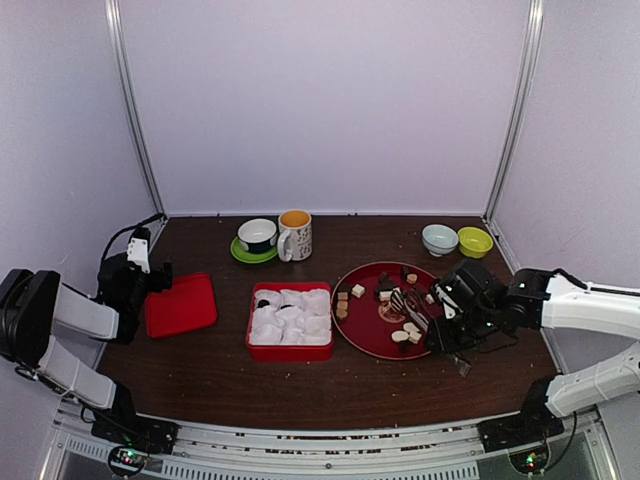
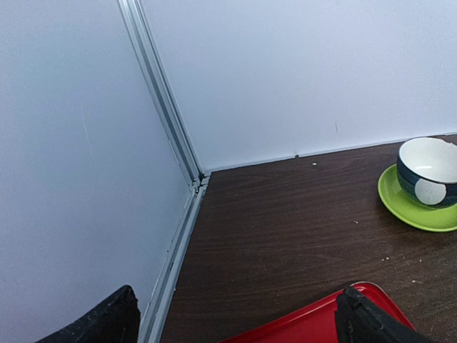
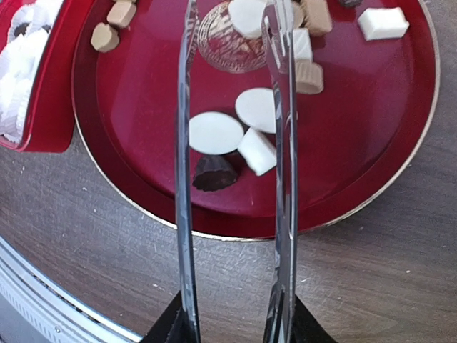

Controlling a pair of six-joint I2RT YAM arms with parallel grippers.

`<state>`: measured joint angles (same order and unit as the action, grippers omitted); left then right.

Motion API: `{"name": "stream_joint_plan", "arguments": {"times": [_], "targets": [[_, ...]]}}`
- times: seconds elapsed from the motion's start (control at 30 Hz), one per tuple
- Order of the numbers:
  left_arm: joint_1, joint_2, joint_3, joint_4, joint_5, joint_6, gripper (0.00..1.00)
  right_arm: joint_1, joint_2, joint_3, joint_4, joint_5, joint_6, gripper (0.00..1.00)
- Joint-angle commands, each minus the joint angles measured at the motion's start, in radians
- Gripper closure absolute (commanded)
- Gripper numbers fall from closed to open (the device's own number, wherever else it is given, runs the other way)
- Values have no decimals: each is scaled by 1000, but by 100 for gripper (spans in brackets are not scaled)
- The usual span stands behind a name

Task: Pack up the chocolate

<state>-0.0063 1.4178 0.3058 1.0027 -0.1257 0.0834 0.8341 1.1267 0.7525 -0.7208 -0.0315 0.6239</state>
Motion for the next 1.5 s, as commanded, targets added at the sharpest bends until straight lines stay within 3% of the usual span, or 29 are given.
{"name": "stream_joint_plan", "arguments": {"times": [0.0, 0.63, 1.17, 1.47], "targets": [[6, 5, -5, 65, 12, -4, 2, -5, 48, 1, 39, -62, -9, 63], [6, 6, -5, 65, 13, -4, 2, -37, 145, -4, 99, -14, 32, 63], [6, 5, -4, 65, 12, -4, 2, -56, 282, 112, 62, 61, -44, 63], [6, 6, -5, 66, 12, -4, 2, -54, 292, 140, 52, 52, -58, 70]]}}
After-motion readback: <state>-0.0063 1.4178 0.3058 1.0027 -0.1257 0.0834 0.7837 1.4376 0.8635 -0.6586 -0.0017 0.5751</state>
